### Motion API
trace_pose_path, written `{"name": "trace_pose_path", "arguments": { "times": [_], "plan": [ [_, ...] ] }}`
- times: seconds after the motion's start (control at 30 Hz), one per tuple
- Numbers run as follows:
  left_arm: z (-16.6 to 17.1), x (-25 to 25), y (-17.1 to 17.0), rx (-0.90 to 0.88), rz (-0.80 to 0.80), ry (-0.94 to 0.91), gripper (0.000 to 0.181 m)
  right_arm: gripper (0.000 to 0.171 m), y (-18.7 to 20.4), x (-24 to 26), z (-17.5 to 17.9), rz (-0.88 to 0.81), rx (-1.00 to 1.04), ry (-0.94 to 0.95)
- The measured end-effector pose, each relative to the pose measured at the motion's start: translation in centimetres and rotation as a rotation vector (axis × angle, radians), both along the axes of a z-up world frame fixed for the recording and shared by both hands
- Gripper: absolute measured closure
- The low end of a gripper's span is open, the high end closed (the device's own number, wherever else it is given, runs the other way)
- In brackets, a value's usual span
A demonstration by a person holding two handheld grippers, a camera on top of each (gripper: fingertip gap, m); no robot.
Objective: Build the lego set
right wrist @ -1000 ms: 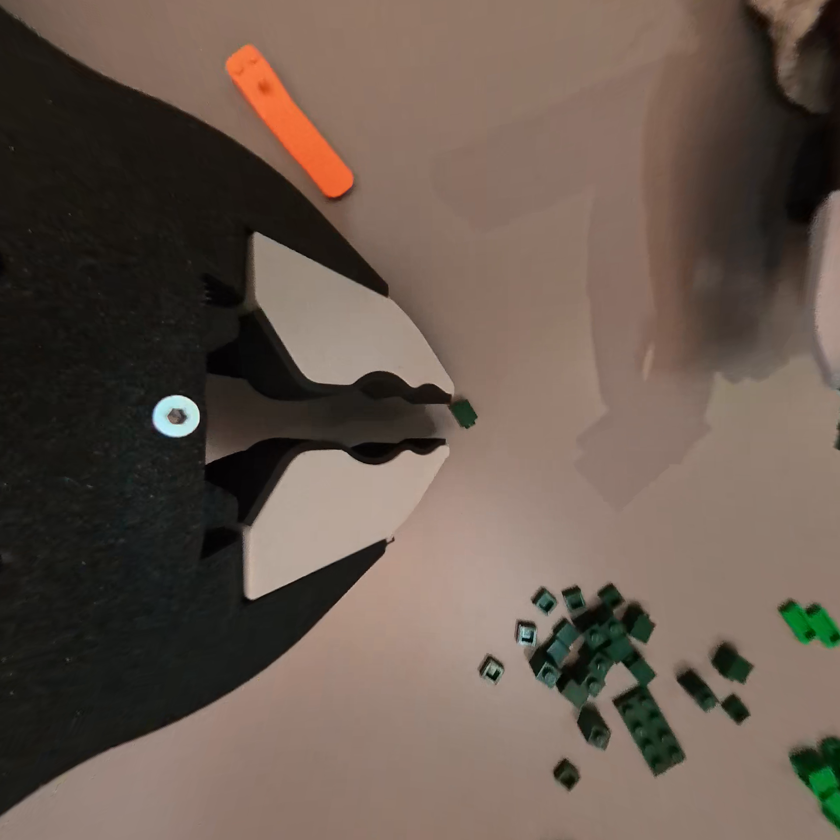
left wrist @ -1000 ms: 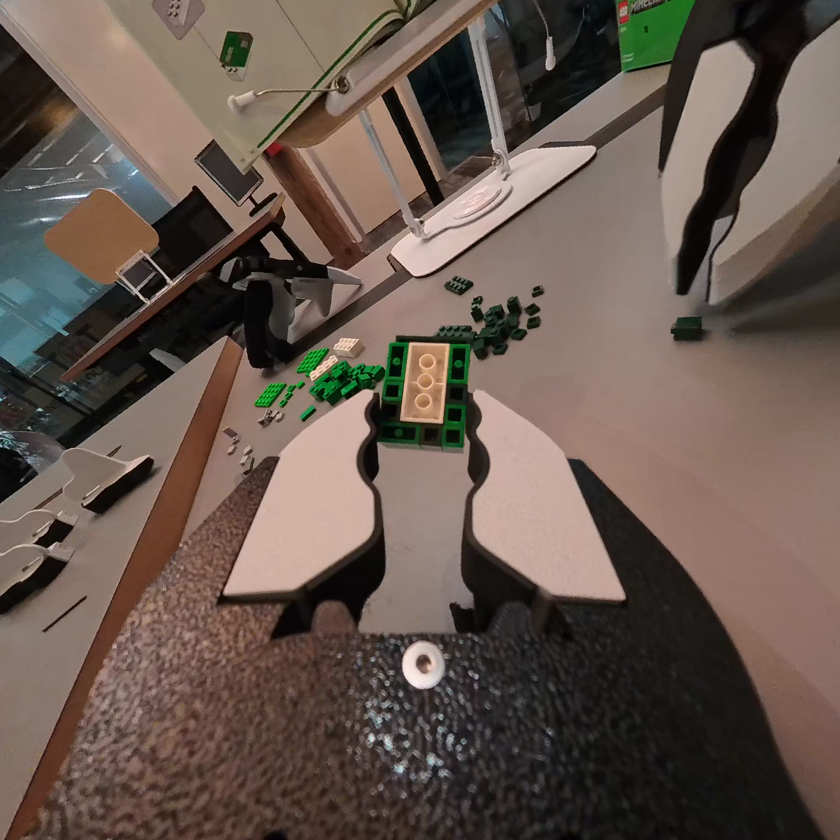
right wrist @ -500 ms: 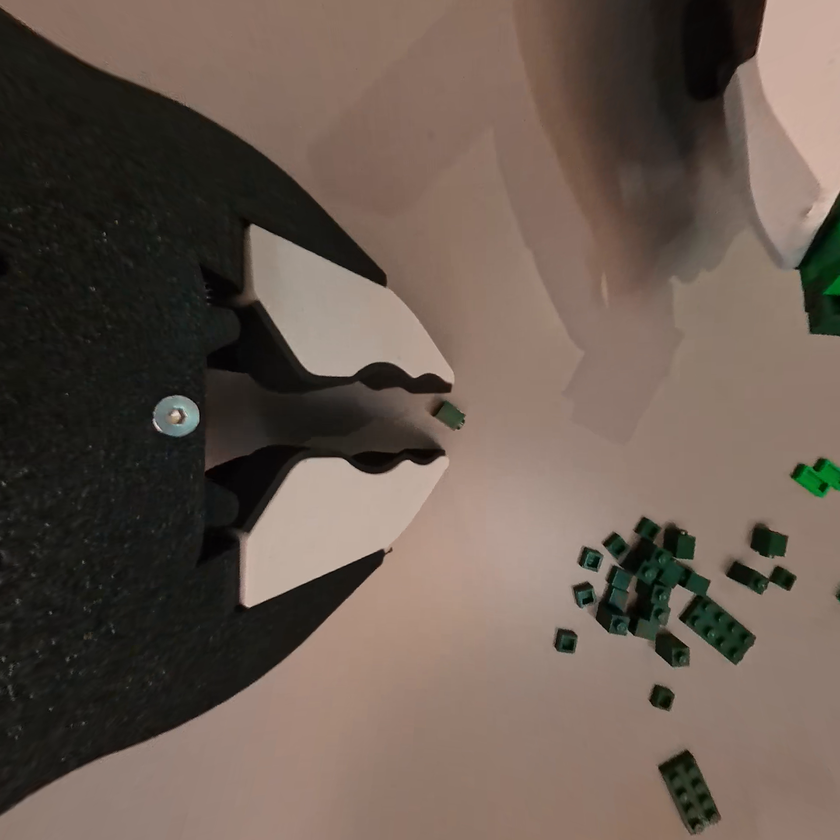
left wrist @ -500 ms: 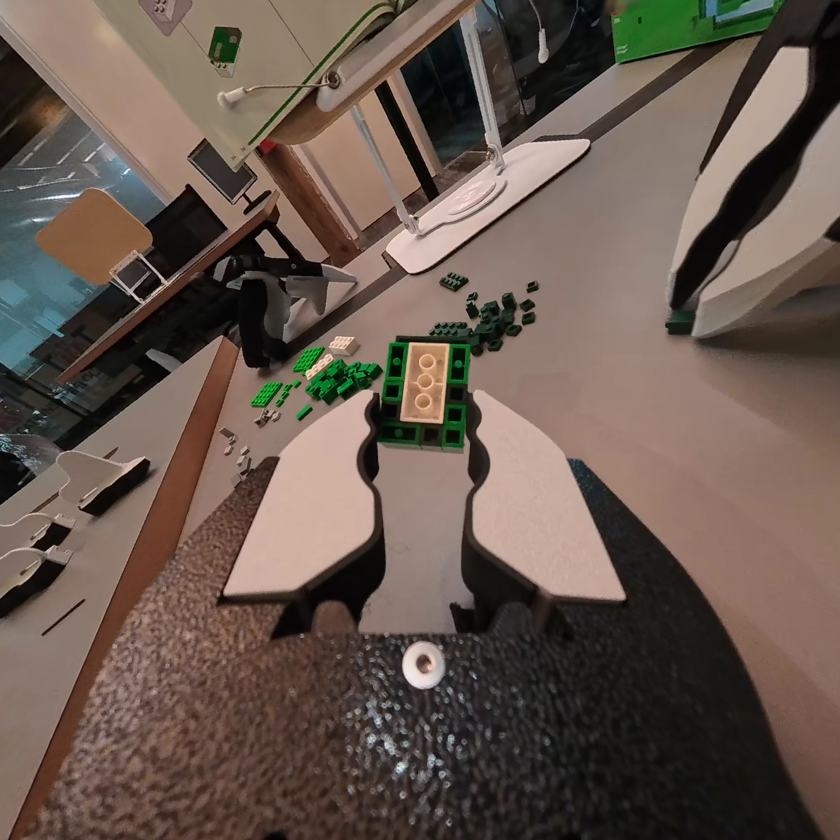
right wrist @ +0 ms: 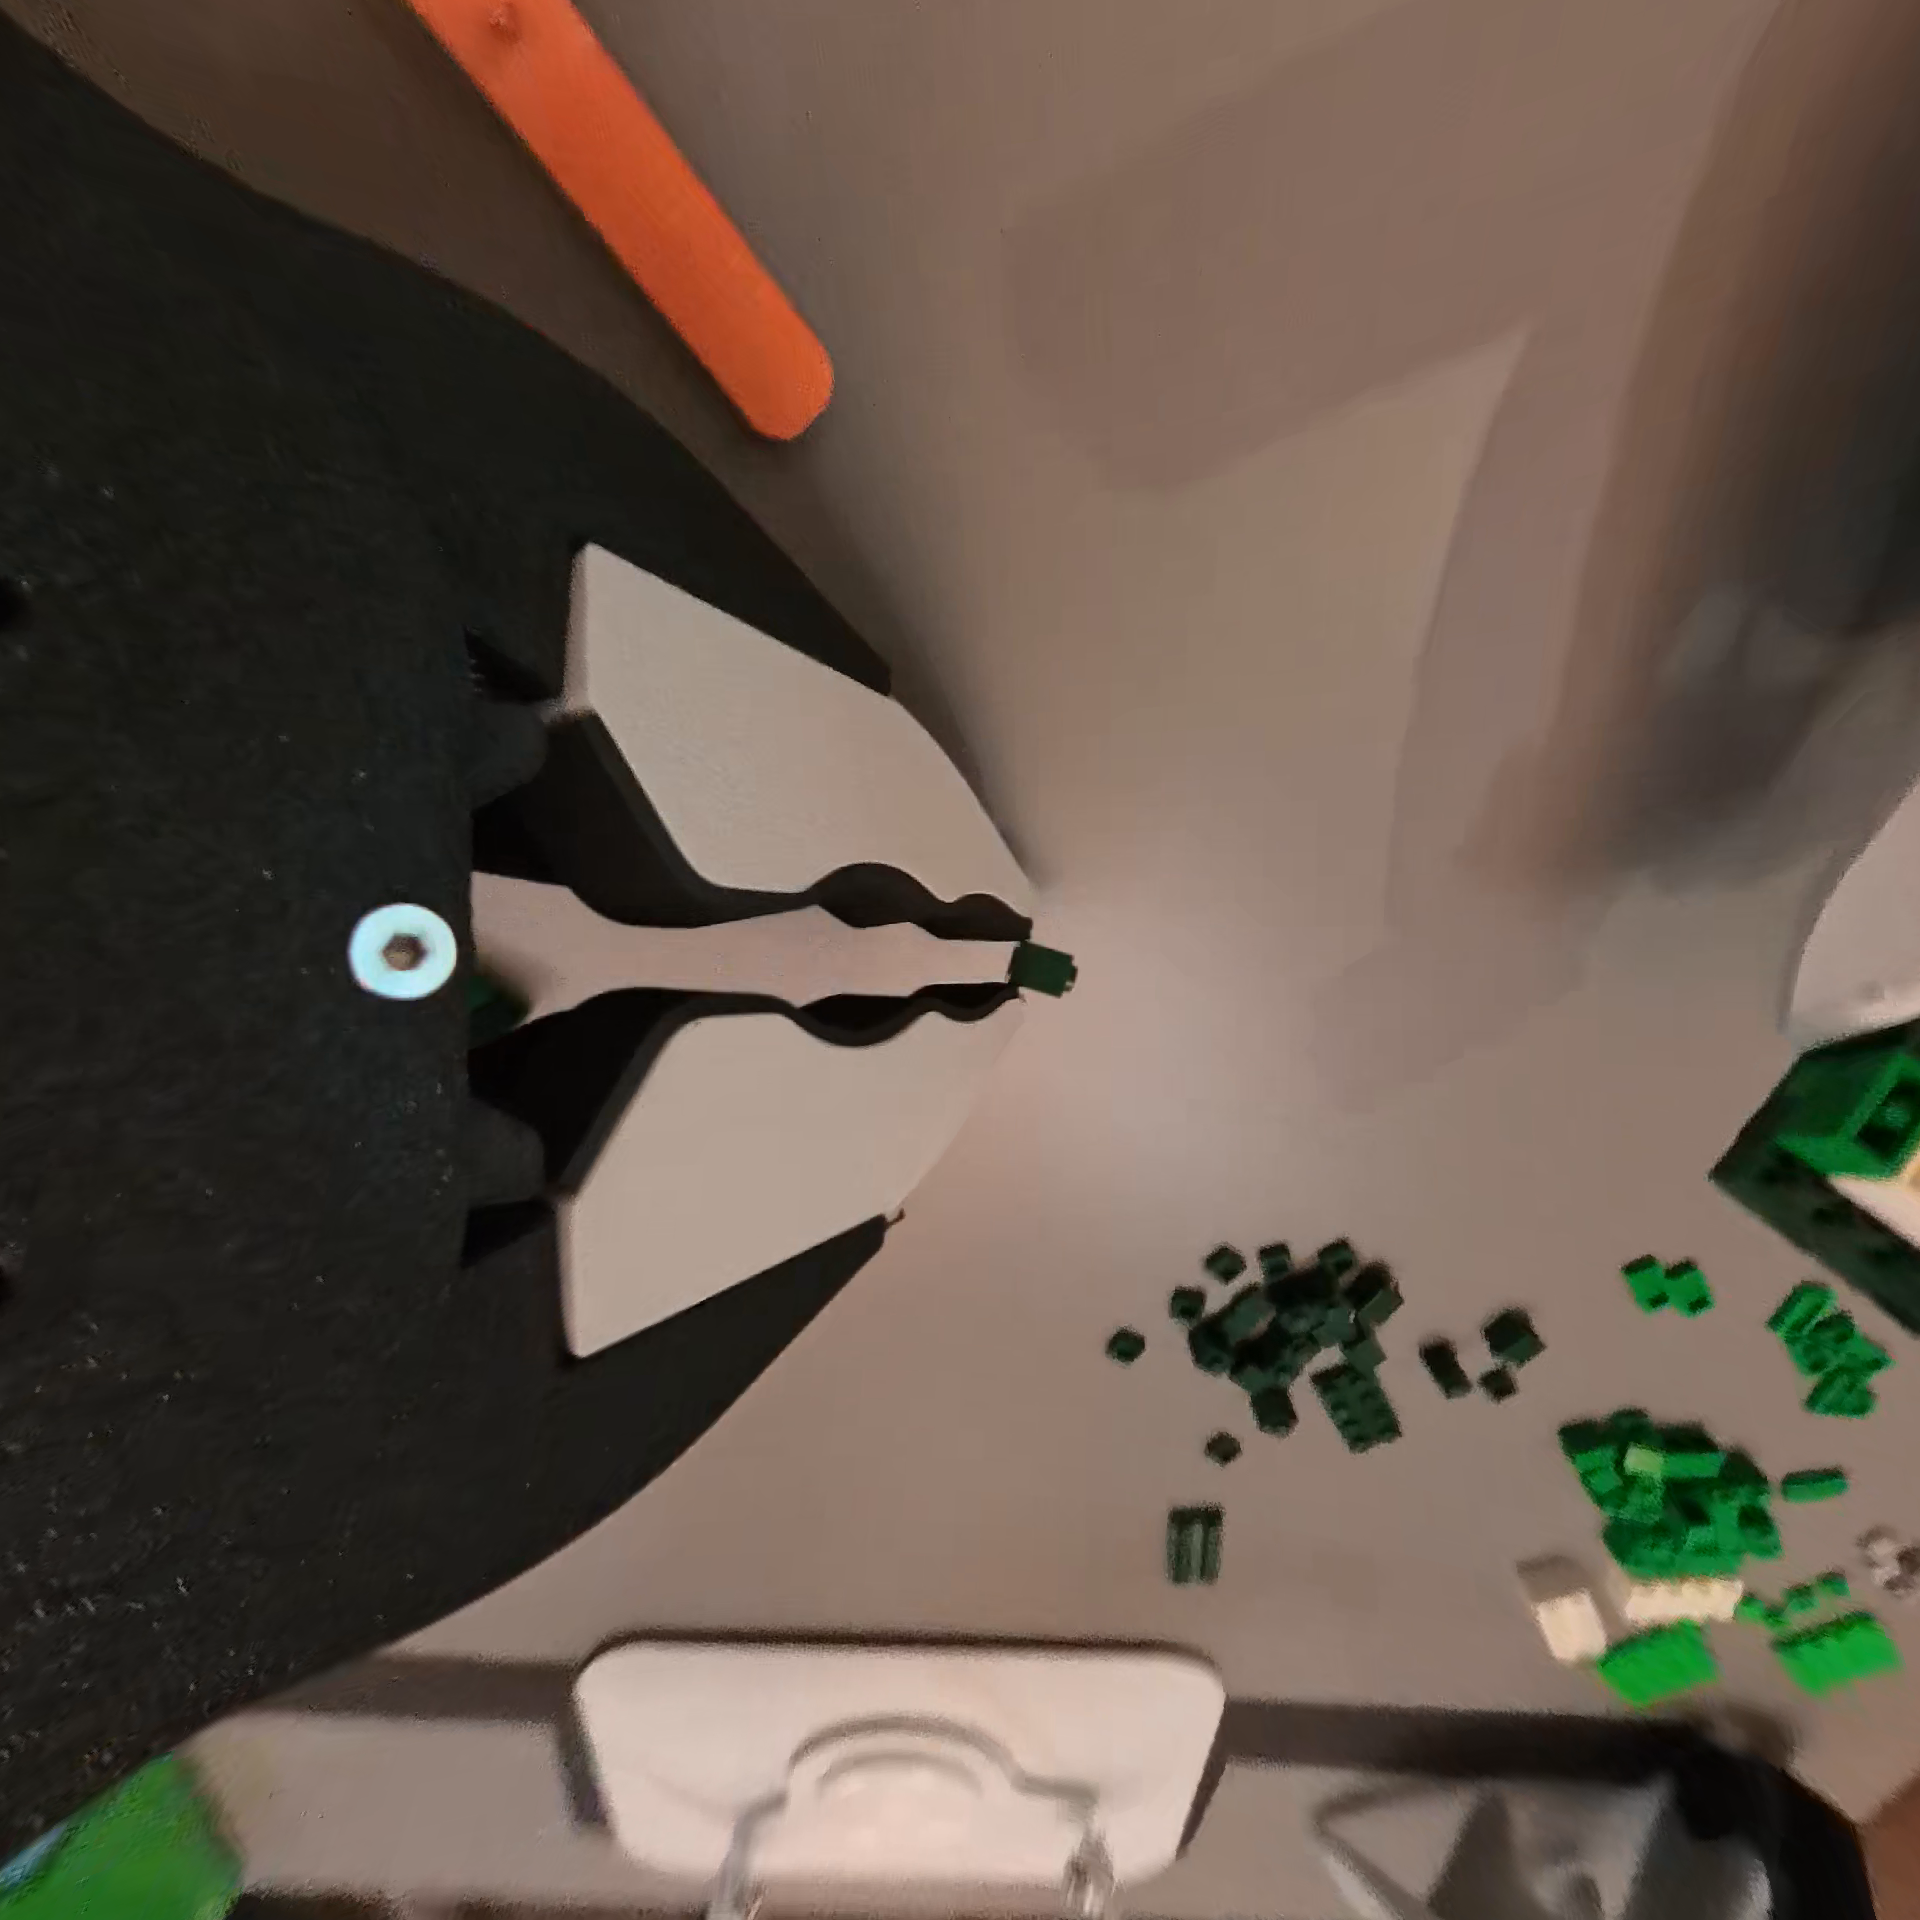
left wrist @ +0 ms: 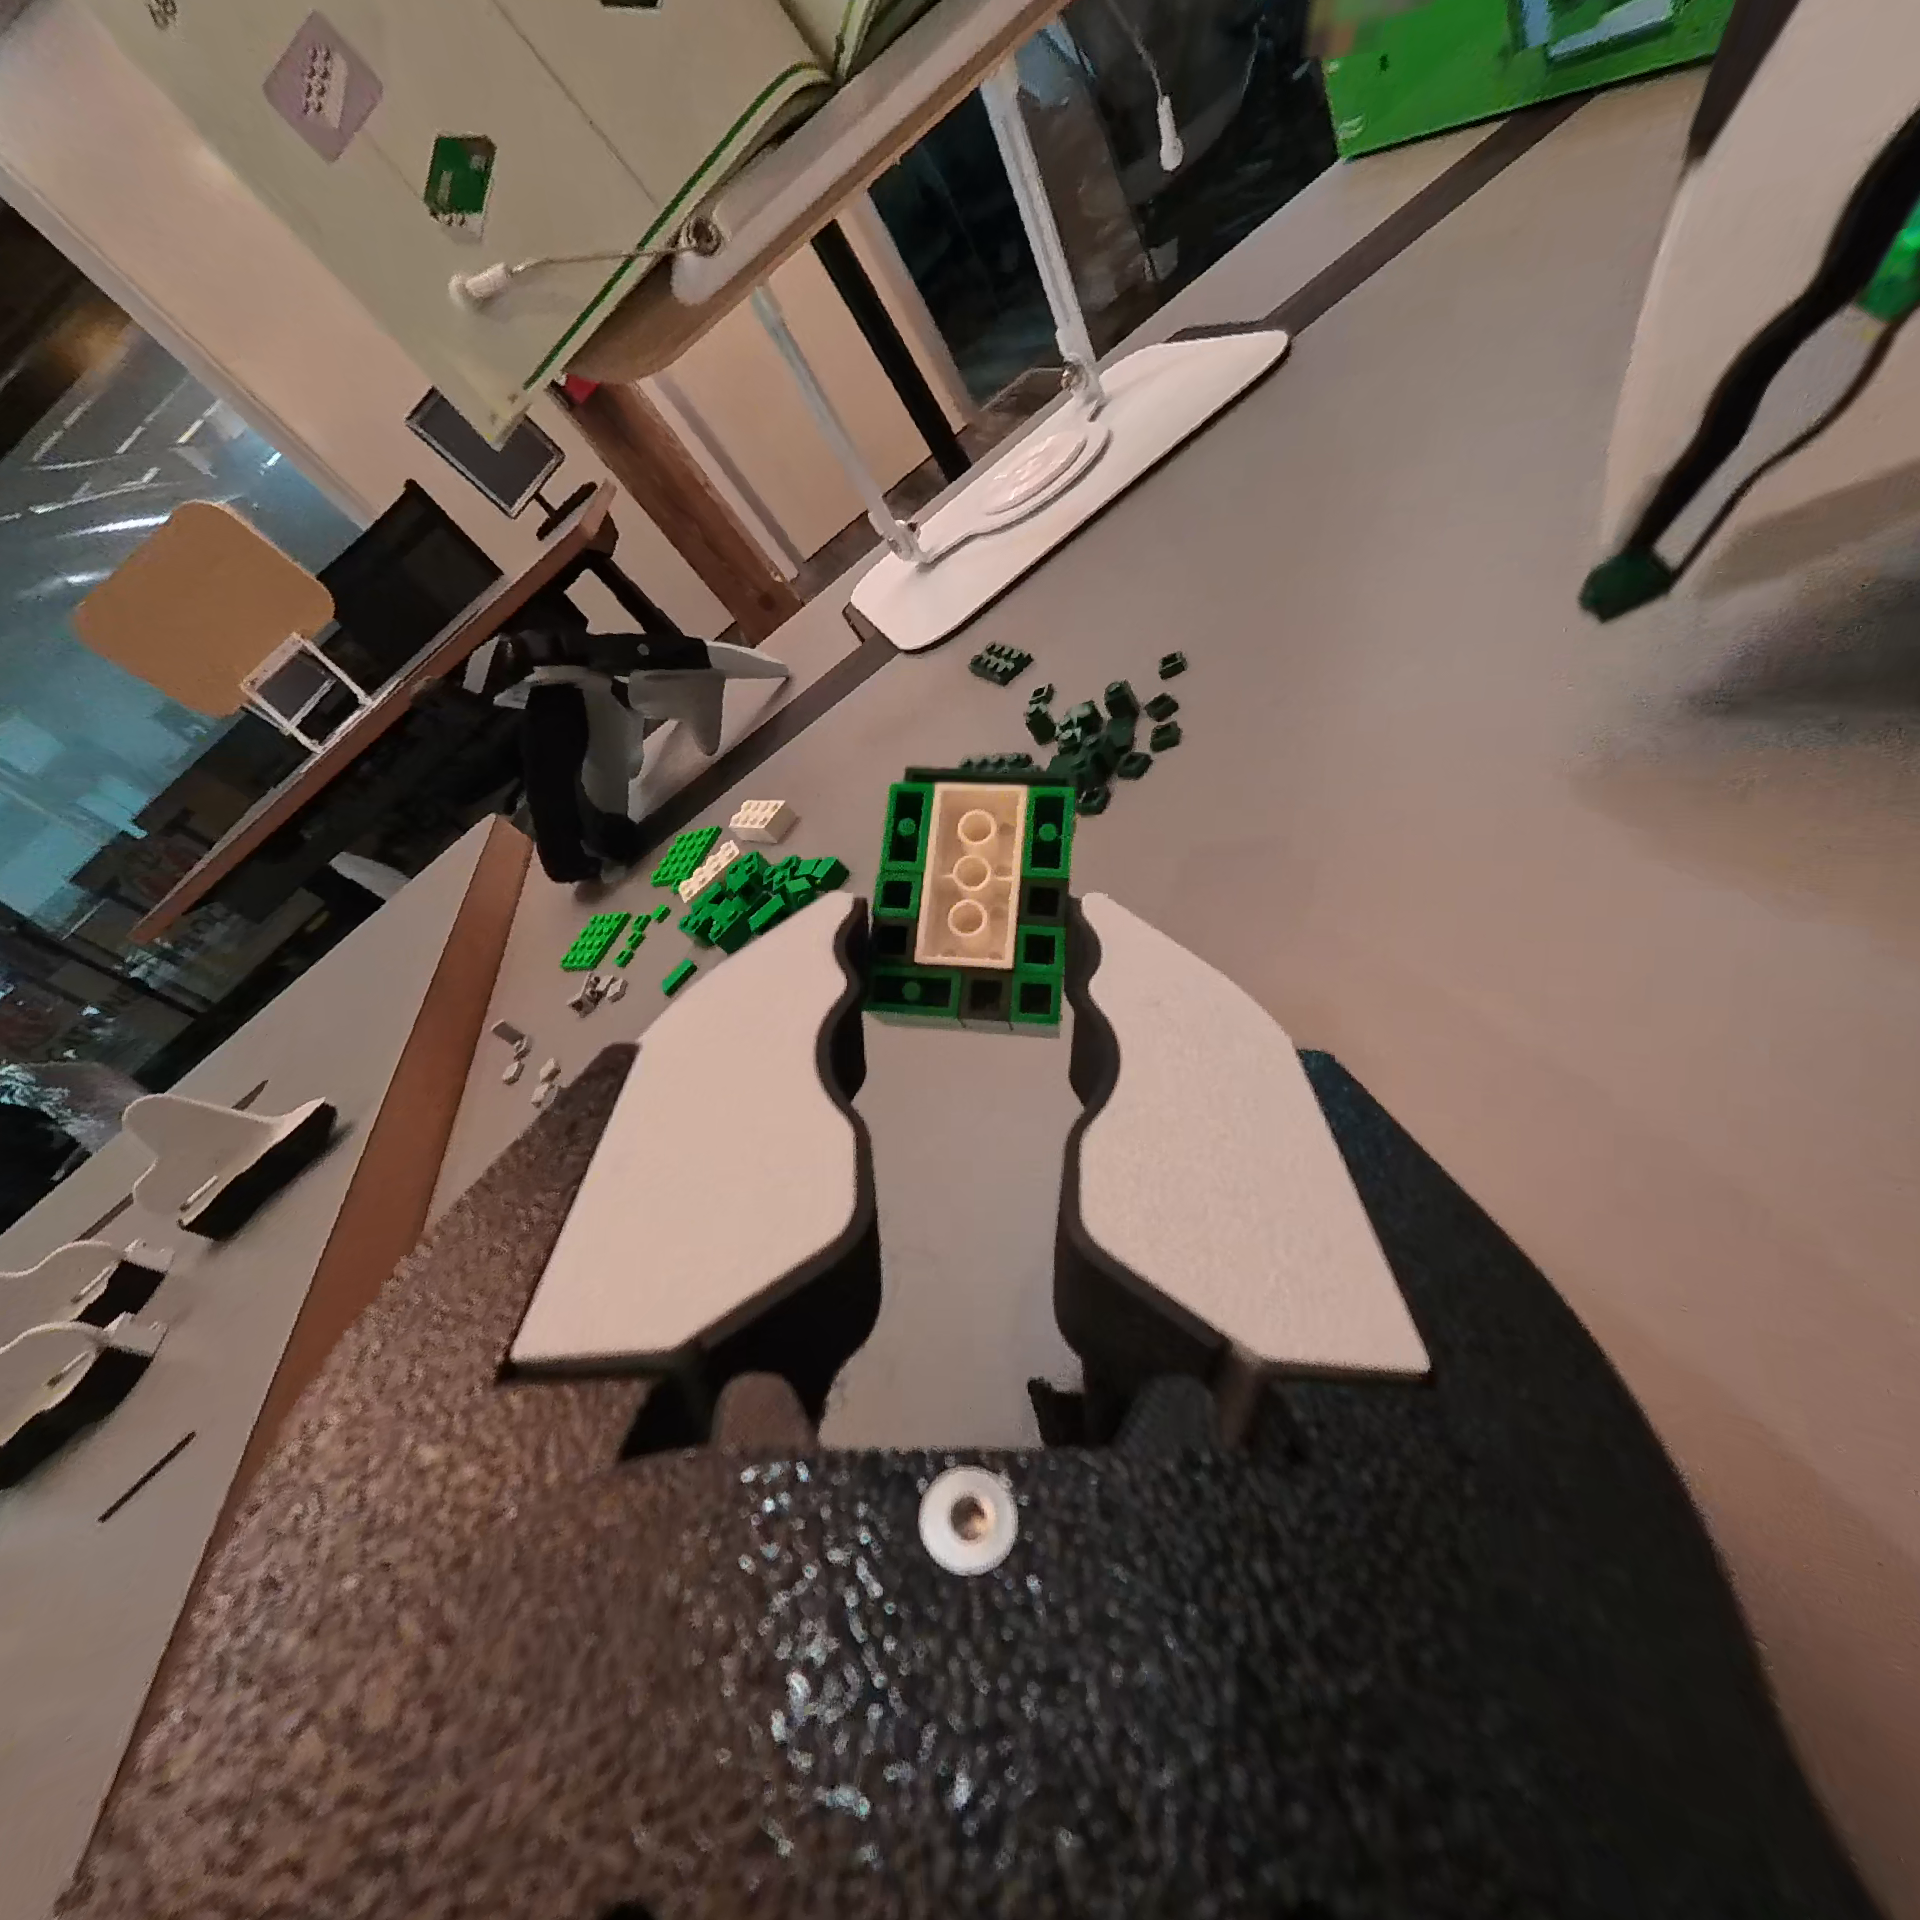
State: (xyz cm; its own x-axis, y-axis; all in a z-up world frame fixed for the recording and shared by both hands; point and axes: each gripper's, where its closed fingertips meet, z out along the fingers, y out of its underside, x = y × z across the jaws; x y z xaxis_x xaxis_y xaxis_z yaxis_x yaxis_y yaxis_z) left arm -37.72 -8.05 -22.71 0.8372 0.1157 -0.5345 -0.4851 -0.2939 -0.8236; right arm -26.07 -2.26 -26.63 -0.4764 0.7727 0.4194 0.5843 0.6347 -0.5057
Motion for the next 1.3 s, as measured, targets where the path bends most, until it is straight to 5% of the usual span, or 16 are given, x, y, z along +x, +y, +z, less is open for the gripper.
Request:
{"name": "trace_pose_path", "arguments": {
  "times": [0.43, 0.67, 1.03, 1.3],
  "plan": [
    [0.0, -0.1, -0.5, -0.018, 0.049, -0.027, 0.145, 0.164, 2.0, 3.6, 5.2, -0.083, 0.002, 0.113],
    [1.0, 4.1, -0.3, -0.002, -0.069, -0.016, 0.145, 0.164, 1.3, 5.4, 6.5, -0.046, 0.02, 0.168],
    [0.3, 11.4, 3.9, -0.038, -0.218, -0.018, 0.145, 0.164, -0.1, 6.9, 5.2, -0.012, -0.106, 0.17],
    [0.4, 14.7, 4.4, -0.018, -0.327, -0.062, 0.145, 0.164, 0.0, 6.9, 3.3, 0.02, 0.056, 0.086]
  ]
}}
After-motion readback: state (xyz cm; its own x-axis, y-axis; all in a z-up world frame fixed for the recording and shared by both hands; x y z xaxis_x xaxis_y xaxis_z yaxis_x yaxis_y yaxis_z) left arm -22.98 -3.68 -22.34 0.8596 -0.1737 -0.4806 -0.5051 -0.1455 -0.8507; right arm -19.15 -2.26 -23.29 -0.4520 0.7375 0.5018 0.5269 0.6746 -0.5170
